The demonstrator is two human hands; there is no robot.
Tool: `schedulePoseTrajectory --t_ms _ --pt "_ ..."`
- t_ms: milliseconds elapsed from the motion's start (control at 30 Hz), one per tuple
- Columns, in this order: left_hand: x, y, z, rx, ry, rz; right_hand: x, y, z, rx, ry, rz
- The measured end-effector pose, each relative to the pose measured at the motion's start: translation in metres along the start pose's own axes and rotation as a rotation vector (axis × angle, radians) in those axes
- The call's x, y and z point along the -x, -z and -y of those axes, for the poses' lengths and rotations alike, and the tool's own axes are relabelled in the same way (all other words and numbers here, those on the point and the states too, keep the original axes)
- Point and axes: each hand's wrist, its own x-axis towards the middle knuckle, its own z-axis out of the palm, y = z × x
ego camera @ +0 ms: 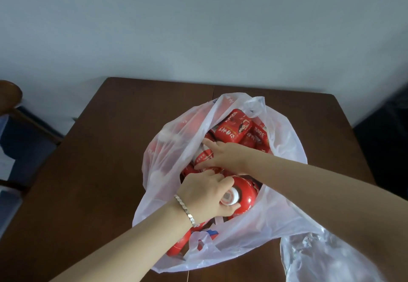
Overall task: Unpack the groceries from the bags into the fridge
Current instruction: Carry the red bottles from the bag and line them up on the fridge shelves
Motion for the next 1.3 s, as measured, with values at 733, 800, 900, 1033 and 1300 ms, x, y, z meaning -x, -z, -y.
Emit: schedulePoseTrajectory --t_ms 733,800,900,1033,1300 --pt "0.002 0.006 -0.001 -0.018 -0.029 0.055 0.073 0.015 -0.025 -1.681 -0.503 -0.066" --pt "0.001 0.008 -0.001 -0.013 -0.015 0.059 0.081 0.020 -0.035 -1.626 -0.554 -0.014" --pt "-0.001 0.007 -0.003 0.015 0.009 0.077 0.087 0.027 -0.042 -1.481 -0.644 0.078" --pt "-0.001 0.006 -0.003 0.004 0.037 0.097 0.084 0.032 -0.027 -1.322 -0.790 0.147" --pt "0.002 0.002 -0.005 -0.046 0.058 0.115 0.071 -0.003 0.014 -0.652 -0.937 -0.177"
